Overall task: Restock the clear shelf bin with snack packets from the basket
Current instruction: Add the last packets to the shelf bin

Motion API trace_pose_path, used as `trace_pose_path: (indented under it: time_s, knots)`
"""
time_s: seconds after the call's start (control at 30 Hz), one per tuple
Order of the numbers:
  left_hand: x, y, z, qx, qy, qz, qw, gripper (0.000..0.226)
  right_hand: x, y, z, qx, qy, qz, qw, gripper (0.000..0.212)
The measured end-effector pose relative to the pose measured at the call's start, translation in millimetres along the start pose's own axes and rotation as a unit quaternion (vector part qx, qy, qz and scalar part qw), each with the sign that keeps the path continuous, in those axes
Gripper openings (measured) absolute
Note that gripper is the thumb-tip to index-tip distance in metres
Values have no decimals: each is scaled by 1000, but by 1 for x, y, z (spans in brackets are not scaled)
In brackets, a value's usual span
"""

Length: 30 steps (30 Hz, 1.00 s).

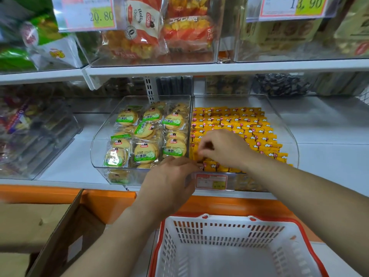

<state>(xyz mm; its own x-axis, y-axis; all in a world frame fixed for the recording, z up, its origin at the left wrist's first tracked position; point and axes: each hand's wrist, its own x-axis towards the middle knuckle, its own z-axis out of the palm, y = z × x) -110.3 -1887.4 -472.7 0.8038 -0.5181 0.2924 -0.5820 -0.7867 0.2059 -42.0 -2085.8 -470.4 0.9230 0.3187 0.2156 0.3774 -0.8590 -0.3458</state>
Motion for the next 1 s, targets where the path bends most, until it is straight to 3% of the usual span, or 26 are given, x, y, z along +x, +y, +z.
trace_pose_path:
  time_s: [0.07,0.2,0.3,0.4,0.5,0.63,0.9,1.0]
  knots:
    - [0,2,2,16,-7,-6,1000,36,-2,-3,9,-21,-9,-7,1000,9]
    - [2,11,3,35,7,-20,999,35,-6,0,-7,50,-60,3,997,16]
    - [8,24,6,44,33,-18,998,32,-30,11,-16,42,13,34,998,23]
    - [14,47,19,-45,58,-2,997,35,-68,30,-22,-20,94,98,991,39]
    - [33,59,38,-71,3,-59,996,52,-89,48,-25,-92,14,168,981,66]
    - [67,56,58,25,-102,-97,990,64,-80,54,-8,-109,-85,210,968,70]
    - [113,36,74,115,-168,-77,976,63,-49,75,-6,-120,-106,207,965,68]
    - [126,33,76,92,-168,-103,976,57,-46,77,-5,-100,-87,205,970,67]
